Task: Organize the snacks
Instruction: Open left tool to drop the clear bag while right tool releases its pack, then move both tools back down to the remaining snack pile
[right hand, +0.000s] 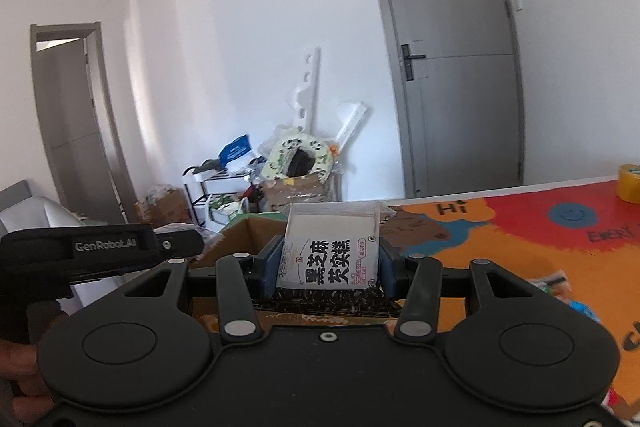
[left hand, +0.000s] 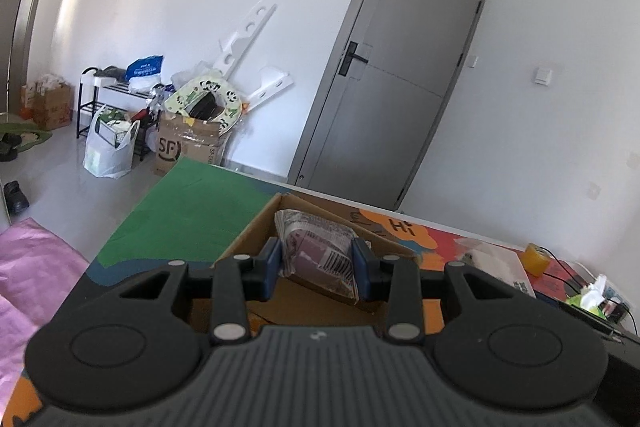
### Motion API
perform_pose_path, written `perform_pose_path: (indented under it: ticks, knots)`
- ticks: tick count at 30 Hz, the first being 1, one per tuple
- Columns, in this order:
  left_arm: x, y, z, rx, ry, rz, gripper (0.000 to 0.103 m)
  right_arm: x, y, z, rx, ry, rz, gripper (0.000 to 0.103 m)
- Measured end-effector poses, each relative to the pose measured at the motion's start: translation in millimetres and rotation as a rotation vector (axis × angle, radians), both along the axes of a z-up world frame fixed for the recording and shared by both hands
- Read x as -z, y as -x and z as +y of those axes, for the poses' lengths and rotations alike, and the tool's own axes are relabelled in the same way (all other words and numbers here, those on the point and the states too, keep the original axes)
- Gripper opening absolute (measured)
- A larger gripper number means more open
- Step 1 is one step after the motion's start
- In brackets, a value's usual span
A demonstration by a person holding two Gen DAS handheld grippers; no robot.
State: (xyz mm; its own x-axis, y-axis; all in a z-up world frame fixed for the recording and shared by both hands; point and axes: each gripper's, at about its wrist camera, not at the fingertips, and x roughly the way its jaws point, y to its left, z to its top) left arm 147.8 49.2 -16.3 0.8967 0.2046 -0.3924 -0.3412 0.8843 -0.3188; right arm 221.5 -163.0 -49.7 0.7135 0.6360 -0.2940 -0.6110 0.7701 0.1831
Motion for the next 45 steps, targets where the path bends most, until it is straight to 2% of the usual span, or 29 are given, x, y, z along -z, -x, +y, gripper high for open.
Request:
perform_pose_path:
  ticks: [5, 7, 9, 10, 12, 13, 15, 17, 22, 27, 31, 37, 45]
  knots:
    - [-3, -12, 12, -0.027, 0.015, 0.025, 0.042, -3, -11, 14, -0.05, -0.008, 0.013, 0.048]
    - [-7, -13, 16, -0.045, 0.011, 0.027, 0.049, -4, -14, 20, -0.07, -0.007, 0.018, 0.049]
    - [-12, -10, 17, -0.074, 0.006, 0.02, 0.062, -6, -16, 21, -0.078, -0.006, 0.02, 0.054]
    - [-14, -9, 17, -0.08, 0.003, 0.017, 0.065, -7, -18, 22, -0.077, -0.004, 0.02, 0.056]
    - [-18, -9, 14, -0.079, -0.011, 0.02, 0.076, -8, -19, 17, -0.072, -0.009, 0.025, 0.071]
    - [-19, -9, 12, -0.079, -0.019, 0.023, 0.076, -9, -18, 12, -0.065, -0.022, 0.03, 0.075]
    - [-22, -10, 8, -0.08, -0.024, 0.023, 0.078, -12, -19, 3, -0.045, -0.041, 0.028, 0.094]
    - [-24, -12, 1, -0.074, -0.025, 0.02, 0.081, -12, -18, -9, -0.009, -0.053, 0.022, 0.103]
    - [-27, -16, -18, -0.042, -0.026, 0.01, 0.088, -7, -20, -43, 0.062, -0.053, 0.036, 0.103]
    - [-27, -17, -36, -0.028, -0.044, -0.005, 0.091, 0, -19, -76, 0.146, -0.109, 0.045, 0.103]
    - [-29, -19, -53, 0.008, -0.053, -0.02, 0.092, 4, -14, -102, 0.203, -0.144, 0.026, 0.103]
    - [-34, -26, -84, 0.068, -0.063, -0.049, 0.092, 7, -10, -140, 0.336, -0.141, -0.015, 0.103]
    - [-29, -36, -118, 0.153, -0.085, -0.034, 0.092, 17, -14, -185, 0.444, -0.109, 0.02, 0.103]
